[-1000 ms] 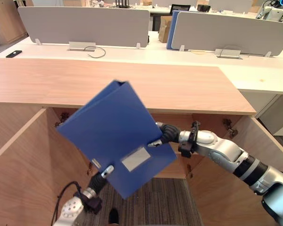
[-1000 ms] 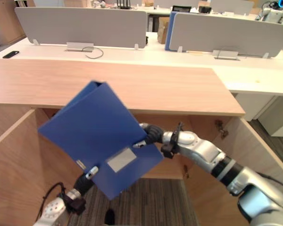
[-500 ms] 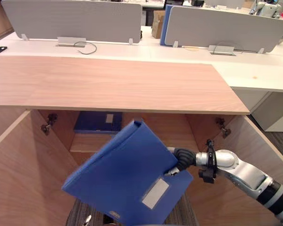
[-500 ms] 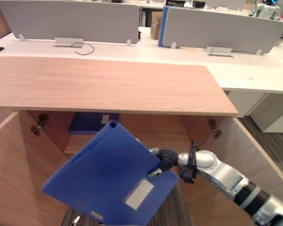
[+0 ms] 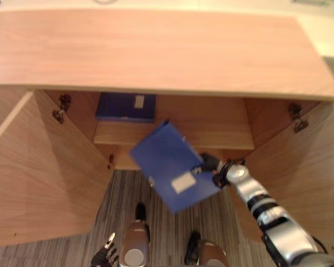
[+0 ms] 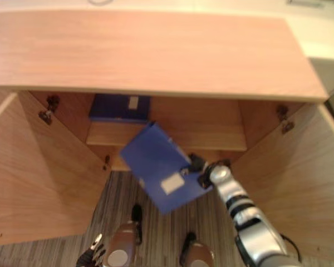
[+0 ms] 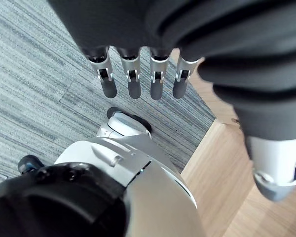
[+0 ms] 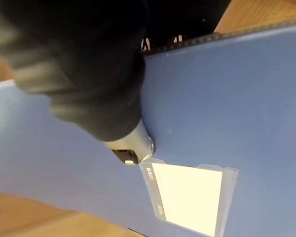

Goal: Walk over to the cabinet, pick up the folder, carry it to the office cabinet, place the folder inside the office cabinet, then close the office cabinet door

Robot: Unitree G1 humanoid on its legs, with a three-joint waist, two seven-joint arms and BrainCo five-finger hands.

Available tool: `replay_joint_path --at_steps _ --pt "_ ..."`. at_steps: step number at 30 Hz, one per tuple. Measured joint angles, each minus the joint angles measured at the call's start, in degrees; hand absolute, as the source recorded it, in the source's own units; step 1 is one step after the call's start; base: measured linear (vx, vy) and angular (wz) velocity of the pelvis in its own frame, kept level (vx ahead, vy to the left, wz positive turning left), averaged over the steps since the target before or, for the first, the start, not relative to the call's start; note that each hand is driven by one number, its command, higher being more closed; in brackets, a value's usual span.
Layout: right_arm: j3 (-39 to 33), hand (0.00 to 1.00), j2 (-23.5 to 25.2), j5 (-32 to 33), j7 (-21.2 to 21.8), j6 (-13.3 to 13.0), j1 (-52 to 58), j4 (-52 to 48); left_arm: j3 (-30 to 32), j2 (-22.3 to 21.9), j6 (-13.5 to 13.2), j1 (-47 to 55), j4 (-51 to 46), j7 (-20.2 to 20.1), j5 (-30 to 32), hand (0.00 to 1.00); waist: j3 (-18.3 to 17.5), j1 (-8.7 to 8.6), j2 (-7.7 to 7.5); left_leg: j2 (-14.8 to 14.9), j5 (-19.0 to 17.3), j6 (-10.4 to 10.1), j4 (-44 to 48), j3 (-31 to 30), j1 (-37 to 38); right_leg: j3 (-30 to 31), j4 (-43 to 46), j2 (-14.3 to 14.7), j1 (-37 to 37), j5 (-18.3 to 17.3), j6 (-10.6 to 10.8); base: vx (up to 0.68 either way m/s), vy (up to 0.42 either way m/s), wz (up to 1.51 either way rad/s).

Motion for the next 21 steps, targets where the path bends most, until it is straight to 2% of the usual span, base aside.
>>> replay_joint_path --at_steps 2,4,5,7,9,11,12,14,19,21 --pt "-4.29 1.0 0.04 3.99 -2.38 0.09 -3.16 3.81 -0.46 -0.13 -0.29 -0.36 -1.59 0.29 -0.18 0.0 1.58 0.04 0.05 -0.38 -1.22 0.24 3.26 -0.45 -2.57 0.04 3.93 -1.15 -2.5 -1.82 0.12 -0.08 0.037 0.14" --pt "-9.01 1.0 1.13 15.98 -6.18 0.43 -3.76 4.94 -1.3 -0.54 -0.74 -0.3 -2.75 0.72 -0.58 0.0 3.12 0.58 0.18 -0.31 -4.75 0.28 10.33 -1.02 -6.03 0.3 10.24 -2.78 -5.01 -4.93 0.5 -0.03 0.059 0.13" --pt "-10.19 1.0 2.01 19.28 -7.03 0.43 -3.86 4.91 -1.32 -0.74 -0.74 -0.24 -2.78 0.82 -1.03 0.0 3.35 0.6 0.19 -0.2 -5.94 0.32 12.63 -1.1 -6.87 0.53 12.0 -3.2 -5.61 -5.82 0.51 0.01 0.066 0.02" --pt "-13.71 1.0 5.35 34.12 -9.81 0.38 -4.23 3.39 -1.32 -1.38 -0.75 0.05 -3.85 1.27 -1.47 0.0 3.88 0.71 0.69 0.57 -9.87 -0.07 20.23 -1.72 -10.08 1.21 17.79 -3.77 -7.55 -9.11 0.56 0.04 0.07 -0.03" --pt "-17.2 1.0 7.75 43.17 -11.29 -0.2 -4.67 0.4 -1.33 -1.47 -0.8 0.04 -5.15 1.59 -1.44 0.0 4.22 0.75 0.93 0.95 -12.38 0.08 25.04 -2.33 -12.32 1.34 21.79 -4.31 -8.94 -11.57 0.61 0.07 0.063 0.03" --pt "-22.2 1.0 10.79 55.2 -12.5 -3.18 -6.54 -4.66 -1.2 -1.59 -1.07 0.01 -6.71 1.93 -1.38 0.0 5.18 1.28 1.03 1.16 -15.37 0.21 30.63 -3.02 -15.06 1.35 26.87 -5.41 -10.55 -14.66 0.87 0.07 0.044 0.07" --pt "-23.21 1.0 11.21 58.14 -12.52 -4.2 -7.18 -5.56 -1.18 -1.65 -1.08 -0.02 -6.78 2.04 -1.37 0.0 5.2 1.33 1.02 1.1 -15.9 0.21 31.66 -3.15 -15.82 1.3 27.92 -5.74 -11.09 -15.29 0.96 0.07 0.036 0.15" --pt "-27.57 1.0 12.02 67.2 -13.2 -8.38 -9.49 -8.36 -0.93 -1.92 -1.08 -0.13 -7.11 2.49 -1.19 0.0 5.37 1.51 1.12 0.12 -17.24 0.23 34.94 -4.13 -18.61 0.17 31.39 -7.47 -12.61 -17.39 1.56 0.06 0.037 0.31" --pt "-33.02 1.0 12.02 75.79 -16.62 -12.94 -12.35 -8.62 -1.17 -2.16 -1.07 -0.39 -7.85 3.73 -1.19 0.0 6.16 2.21 1.6 -1.19 -19.41 0.18 39.84 -5.93 -22.83 -1.93 36.16 -9.83 -14.6 -20.37 2.09 0.02 0.017 0.23" --pt "-35.94 1.0 11.93 80.69 -18.53 -15.91 -14.3 -8.64 -1.57 -2.22 -1.07 -0.52 -9.43 4.5 -1.39 0.0 6.52 2.53 2.02 -2.36 -19.74 0.21 41.33 -6.5 -24.71 -2.48 38.1 -11.1 -15.63 -21.6 2.39 0.0 0.003 0.27"
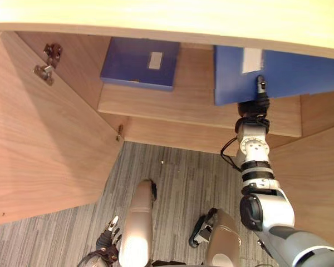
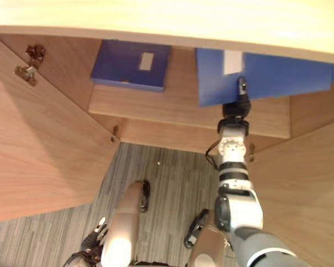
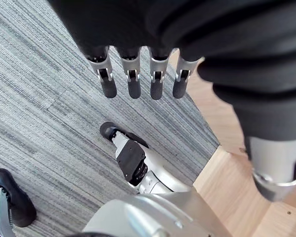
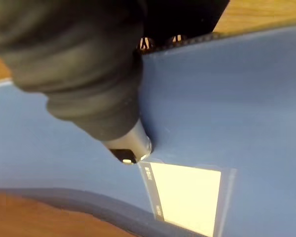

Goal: Walk over to the cabinet, pick up the folder, carry it to the office cabinet, place the folder inside the office cabinet, then close the office cabinet door

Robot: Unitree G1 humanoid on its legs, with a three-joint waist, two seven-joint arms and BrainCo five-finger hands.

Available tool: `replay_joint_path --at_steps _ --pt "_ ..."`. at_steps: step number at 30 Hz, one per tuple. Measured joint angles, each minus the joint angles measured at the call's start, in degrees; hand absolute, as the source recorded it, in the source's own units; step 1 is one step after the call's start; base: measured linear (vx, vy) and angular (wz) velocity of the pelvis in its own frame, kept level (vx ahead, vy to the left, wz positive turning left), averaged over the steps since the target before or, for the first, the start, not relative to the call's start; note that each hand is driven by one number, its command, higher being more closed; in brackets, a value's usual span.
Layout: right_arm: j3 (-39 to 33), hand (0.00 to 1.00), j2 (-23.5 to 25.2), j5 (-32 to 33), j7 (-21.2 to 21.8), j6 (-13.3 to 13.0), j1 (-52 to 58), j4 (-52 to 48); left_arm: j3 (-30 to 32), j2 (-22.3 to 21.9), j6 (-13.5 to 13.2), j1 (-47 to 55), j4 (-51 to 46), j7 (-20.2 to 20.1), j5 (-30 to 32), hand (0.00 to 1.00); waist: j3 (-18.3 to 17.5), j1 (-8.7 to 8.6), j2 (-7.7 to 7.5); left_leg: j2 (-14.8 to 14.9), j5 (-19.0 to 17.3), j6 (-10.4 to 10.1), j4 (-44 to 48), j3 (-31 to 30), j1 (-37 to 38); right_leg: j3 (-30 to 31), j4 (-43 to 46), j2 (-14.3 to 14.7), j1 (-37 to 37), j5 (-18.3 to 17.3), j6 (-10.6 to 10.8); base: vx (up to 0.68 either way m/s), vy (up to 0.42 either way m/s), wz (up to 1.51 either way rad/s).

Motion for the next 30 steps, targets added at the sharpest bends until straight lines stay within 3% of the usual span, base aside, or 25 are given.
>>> replay_joint_path --at_steps 3,5,8,11,19,20,26,30 --pt "-4.77 1.0 -0.79 5.23 -3.21 -4.95 -4.13 -0.06 -1.11 0.0 -0.02 0.06 -1.99 1.26 -0.07 0.0 0.22 0.74 0.42 -0.93 -0.14 0.03 1.31 -0.55 -2.37 -0.57 1.8 -1.06 -1.58 -0.81 0.18 0.0 0.005 0.2" --pt "-6.34 1.0 -2.95 5.75 -5.98 -5.78 -6.8 -0.04 -1.79 0.01 -0.01 -0.01 -2.62 1.76 -0.29 0.0 0.59 1.18 1.11 -1.65 -0.17 0.08 2.49 -1.12 -4.0 -1.0 3.27 -1.9 -2.54 -1.31 0.36 0.0 0.011 0.19" --pt "-6.34 1.0 -7.41 5.65 -8.91 -5.08 -10.6 0.99 -3.23 0.06 0.0 -0.21 -3.4 2.27 -0.85 0.0 1.23 1.7 2.42 -2.33 -0.52 0.25 4.66 -1.48 -6.58 -0.82 5.91 -2.98 -4.68 -2.21 0.56 -0.01 0.016 0.11" --pt "-5.26 1.0 -10.6 5.61 -11.31 -3.01 -13.55 5.33 -3.59 0.19 0.01 -0.29 -3.35 2.96 -0.94 0.0 1.29 1.85 2.56 -3.11 -0.61 0.21 6.21 -1.57 -8.7 -0.62 8.45 -4.3 -6.74 -3.18 0.58 -0.02 0.007 0.12" --pt "0.4 1.0 -12.72 5.58 -16.09 1.06 -17.91 14.15 -4.65 0.23 0.16 -0.36 -3.38 4.44 -0.91 0.0 1.64 2.57 3.72 -3.52 -0.83 0.06 9.34 -1.48 -12.72 0.89 13.41 -5.49 -11.36 -5.02 0.16 -0.01 -0.008 0.03" --pt "1.43 0.0 -13.04 5.53 -16.63 1.52 -17.94 14.21 -4.65 0.22 0.2 -0.37 -3.37 4.74 -0.93 0.0 1.67 2.6 3.79 -3.62 -0.89 0.07 9.92 -1.58 -13.28 0.94 14.2 -5.71 -11.78 -5.31 0.11 0.0 -0.027 0.06" --pt "3.02 0.0 -14.44 5.05 -17.38 2.49 -18.76 15.94 -4.58 0.04 0.45 -0.78 -3.34 5.94 -1.01 0.0 1.85 2.89 4.65 -3.9 -1.46 0.0 11.47 -1.69 -13.5 1.18 16.12 -6.36 -11.76 -6.46 -0.08 0.0 -0.011 0.02" --pt "0.23 0.0 -14.43 5.61 -17.33 0.53 -18.77 15.89 -4.56 0.03 0.45 -1.47 -3.36 6.42 -1.01 0.0 1.79 3.13 4.74 -3.89 -1.41 0.06 11.47 -1.62 -13.32 1.2 16.17 -6.37 -11.63 -6.48 -0.09 0.0 0.0 0.0"
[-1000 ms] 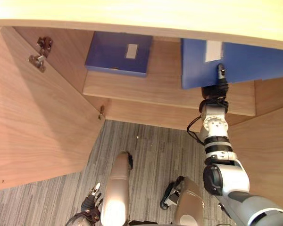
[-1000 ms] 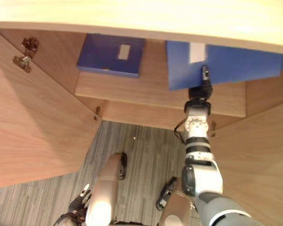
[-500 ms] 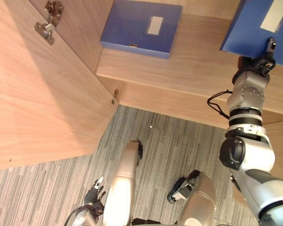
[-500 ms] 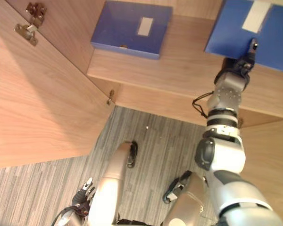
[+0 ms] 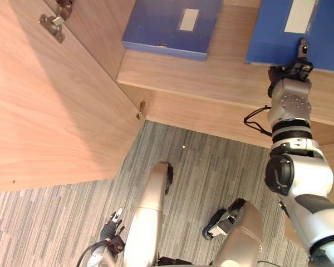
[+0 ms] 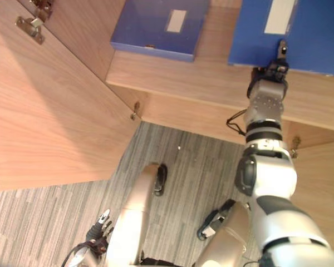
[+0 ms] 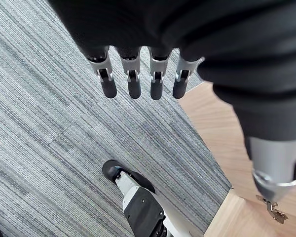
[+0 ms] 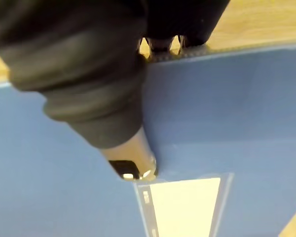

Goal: Walk over to the cabinet, pick up the folder, carry it to the office cabinet, place the folder inside the office cabinet, then close the office cabinet door

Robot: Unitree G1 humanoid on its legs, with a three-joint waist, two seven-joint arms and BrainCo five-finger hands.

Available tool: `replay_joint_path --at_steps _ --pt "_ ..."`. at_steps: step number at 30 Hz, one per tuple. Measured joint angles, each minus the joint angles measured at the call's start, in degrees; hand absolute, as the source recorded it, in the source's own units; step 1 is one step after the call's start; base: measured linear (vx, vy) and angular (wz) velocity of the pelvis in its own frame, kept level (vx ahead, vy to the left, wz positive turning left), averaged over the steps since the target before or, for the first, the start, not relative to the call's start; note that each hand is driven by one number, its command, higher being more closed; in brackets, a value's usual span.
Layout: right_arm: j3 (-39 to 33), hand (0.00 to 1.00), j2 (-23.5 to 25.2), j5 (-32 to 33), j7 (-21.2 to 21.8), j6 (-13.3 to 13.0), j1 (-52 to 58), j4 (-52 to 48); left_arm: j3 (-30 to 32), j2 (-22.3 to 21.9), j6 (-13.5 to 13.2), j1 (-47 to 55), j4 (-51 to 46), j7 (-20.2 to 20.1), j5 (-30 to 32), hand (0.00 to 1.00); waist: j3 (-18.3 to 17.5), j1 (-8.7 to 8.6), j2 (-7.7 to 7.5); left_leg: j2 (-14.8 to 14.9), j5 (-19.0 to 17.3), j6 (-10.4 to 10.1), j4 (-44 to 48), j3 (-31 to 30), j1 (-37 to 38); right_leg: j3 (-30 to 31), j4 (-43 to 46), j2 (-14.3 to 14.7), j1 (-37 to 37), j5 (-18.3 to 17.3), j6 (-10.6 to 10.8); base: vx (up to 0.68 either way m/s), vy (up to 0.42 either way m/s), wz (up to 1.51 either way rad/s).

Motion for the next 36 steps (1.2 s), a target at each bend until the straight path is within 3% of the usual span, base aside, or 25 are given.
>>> replay_joint_path --at_steps 4,10,13,18,21,27,30,31,36 --pt "-2.08 0.0 -0.01 0.02 0.33 -1.62 -0.01 -0.32 0.01 -0.05 0.0 -0.55 -0.48 0.02 0.01 0.0 -0.09 0.05 0.14 -0.02 0.01 0.01 -0.02 -0.01 0.23 -0.07 -0.08 -0.03 0.24 0.0 0.0 0.0 -0.008 0.0" --pt "-3.45 0.0 -0.06 -0.12 1.74 -1.29 0.0 -1.18 0.31 -0.08 0.0 -0.63 -1.19 0.01 0.01 0.0 -0.34 0.0 0.52 -0.3 0.03 -0.01 -0.45 0.0 1.1 -0.37 -0.48 -0.18 1.34 0.0 0.0 0.0 -0.006 0.01" --pt "-1.53 0.0 -0.58 -4.49 3.16 1.77 0.0 -1.16 0.45 -0.07 0.0 -0.63 -1.15 -0.07 0.03 0.0 -0.45 0.02 0.61 -0.36 0.07 0.0 -1.09 0.01 1.65 -0.64 -1.32 -0.08 2.06 0.01 0.02 0.0 -0.01 0.01" --pt "9.74 0.0 -3.45 -20.81 7.26 12.06 -0.03 1.44 1.83 0.03 0.0 -0.75 -1.01 -0.85 0.04 0.0 -0.49 0.06 0.61 -0.47 0.12 0.03 -1.51 -0.09 1.67 -1.12 -1.89 -0.09 2.32 0.01 0.03 0.03 -0.028 0.02" --pt "14.14 0.0 -4.03 -25.38 9.12 15.08 -0.01 4.92 1.83 0.1 0.0 -0.78 -0.99 -1.41 0.07 0.0 -0.49 0.18 0.61 -0.57 0.15 -0.01 -1.79 -0.11 1.66 -1.28 -2.04 -0.18 2.33 0.01 0.03 0.03 -0.038 0.02" --pt "17.43 0.0 -6.04 -32.84 10.98 17.28 0.7 7.23 1.85 0.95 0.0 -0.81 -0.98 -2.4 0.14 0.0 -0.48 0.2 0.61 -0.67 0.26 -0.15 -2.03 -0.38 1.38 -1.77 -2.19 -0.23 2.32 0.01 0.03 0.02 -0.032 0.02" --pt "17.47 0.0 -7.39 -39.15 12.13 18.45 2.09 8.36 2.62 1.09 0.0 -0.83 -0.95 -2.43 0.24 0.0 -0.48 0.2 0.61 -0.87 0.31 -0.16 -2.07 -0.46 1.26 -1.91 -2.19 -0.36 2.3 0.01 0.03 0.02 -0.031 0.03" --pt "17.54 0.0 -7.92 -44.59 12.67 19.26 3.33 9.35 2.72 1.11 0.0 -0.85 -0.94 -2.47 0.39 0.0 -0.48 0.19 0.6 -0.98 0.34 -0.16 -2.11 -0.45 1.24 -1.91 -2.19 -0.38 2.29 0.01 0.03 0.0 0.0 0.0" --pt "18.52 0.0 -9.15 -52.27 14.53 20.1 5.62 9.58 3.19 1.11 0.0 -0.94 -0.76 -2.49 0.52 0.0 -0.48 -0.12 0.58 -1.04 0.41 -0.16 -2.15 -0.45 1.15 -1.88 -2.19 -0.39 2.19 0.01 0.03 0.0 -0.007 0.0"
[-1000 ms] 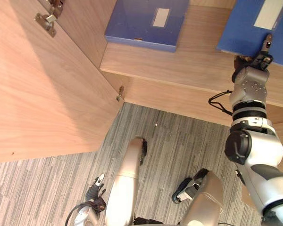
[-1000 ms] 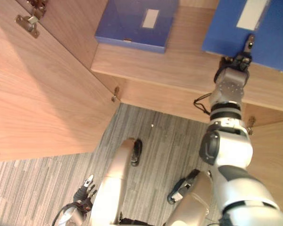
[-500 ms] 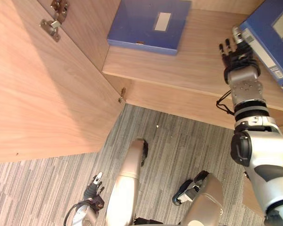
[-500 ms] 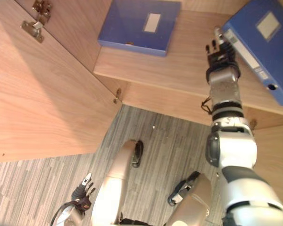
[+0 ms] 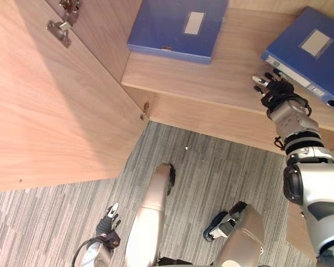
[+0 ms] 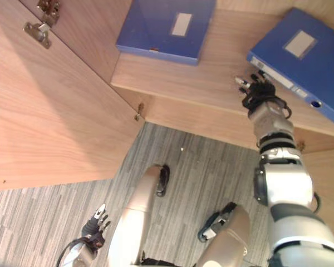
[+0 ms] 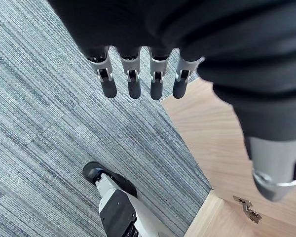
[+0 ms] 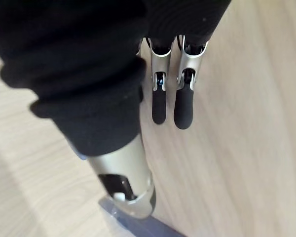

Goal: Walk over to the cabinet, pick up the folder, carry it to the office cabinet, place the folder inside the office cabinet, then close the office cabinet door

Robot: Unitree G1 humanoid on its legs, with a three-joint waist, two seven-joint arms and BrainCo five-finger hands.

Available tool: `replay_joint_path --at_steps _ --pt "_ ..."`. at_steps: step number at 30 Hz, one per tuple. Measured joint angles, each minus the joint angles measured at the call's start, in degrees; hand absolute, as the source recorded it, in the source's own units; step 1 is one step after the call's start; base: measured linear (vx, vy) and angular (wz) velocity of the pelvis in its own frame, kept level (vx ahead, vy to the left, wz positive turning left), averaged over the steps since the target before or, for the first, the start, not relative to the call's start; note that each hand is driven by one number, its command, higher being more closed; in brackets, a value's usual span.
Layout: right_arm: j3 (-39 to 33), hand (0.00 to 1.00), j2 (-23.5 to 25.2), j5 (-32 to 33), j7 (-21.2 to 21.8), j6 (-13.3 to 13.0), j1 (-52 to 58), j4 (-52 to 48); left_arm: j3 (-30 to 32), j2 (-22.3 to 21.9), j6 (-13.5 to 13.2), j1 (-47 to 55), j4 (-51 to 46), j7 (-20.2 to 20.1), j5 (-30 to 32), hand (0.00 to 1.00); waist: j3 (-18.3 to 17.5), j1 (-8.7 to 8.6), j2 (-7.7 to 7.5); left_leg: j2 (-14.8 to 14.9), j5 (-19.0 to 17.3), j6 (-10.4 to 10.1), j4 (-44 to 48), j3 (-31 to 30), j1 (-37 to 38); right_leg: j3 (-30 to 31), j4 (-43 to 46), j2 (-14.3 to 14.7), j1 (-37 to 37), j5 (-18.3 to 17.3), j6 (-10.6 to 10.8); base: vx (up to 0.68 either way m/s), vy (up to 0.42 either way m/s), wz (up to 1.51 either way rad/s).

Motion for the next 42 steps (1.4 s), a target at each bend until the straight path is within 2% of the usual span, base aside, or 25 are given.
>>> replay_joint_path --at_steps 7,10,13,21,27,35,42 --pt "-0.14 0.0 -0.47 -11.88 1.31 -0.06 0.52 -0.16 0.59 0.16 0.0 -0.53 0.99 -0.03 -0.03 0.0 0.0 -0.23 -0.08 0.48 0.01 -0.02 -0.03 0.16 -0.07 0.2 -0.01 0.19 -0.34 0.0 0.0 0.0 -0.014 -0.02" --pt "0.38 0.0 -1.75 -24.57 1.33 -0.6 1.43 -0.78 0.59 0.15 0.0 -0.53 1.06 -0.17 -0.04 0.0 0.11 -0.37 -0.27 0.59 0.05 -0.08 -0.2 0.3 -0.27 0.32 -0.16 0.25 -0.73 0.02 0.03 0.0 0.0 0.0" --pt "0.56 0.0 -2.99 -33.02 1.16 -1.2 1.77 -2.4 0.73 0.15 -0.07 -0.54 1.24 -0.36 -0.05 0.0 0.18 -0.95 -0.88 0.7 0.47 -0.08 -0.72 0.9 -1.28 1.2 -0.2 0.37 -2.67 0.27 0.46 0.0 -0.015 -0.06" --pt "2.0 0.0 -5.34 -40.03 -0.67 -2.44 2.81 -2.99 0.86 -0.02 -0.76 -0.6 2.19 -0.44 -0.07 0.0 0.59 -1.83 -2.29 1.49 0.52 -0.07 -0.99 1.72 -2.13 2.29 -0.27 0.79 -4.68 0.52 0.77 0.02 -0.031 -0.07" --pt "7.47 0.0 -9.7 -40.0 -1.03 -4.42 2.51 -4.06 0.9 -0.18 -1.73 -1.3 3.71 -0.43 -0.34 0.0 0.92 -2.52 -3.07 1.76 0.9 0.03 -0.93 2.14 -4.53 3.26 0.36 0.88 -8.0 0.81 0.93 0.0 -0.012 -0.03" --pt "13.05 0.0 -11.82 -40.29 -1.57 -4.86 0.75 -3.81 0.93 -0.28 -2.36 -1.77 4.59 -0.39 -0.6 0.0 1.24 -2.87 -3.61 1.94 1.3 -0.06 -1.62 2.83 -5.16 4.11 0.5 0.89 -9.65 1.0 0.86 0.01 -0.023 -0.02" --pt "16.31 0.0 -16.04 -49.94 -4.17 -4.61 -0.75 -4.18 3.17 -0.51 -2.88 -1.78 4.88 0.16 -0.6 0.0 1.83 -3.31 -4.78 1.54 3.48 -0.39 -4.1 3.13 -6.71 4.32 0.14 0.59 -12.47 1.81 0.46 0.0 -0.028 0.03"
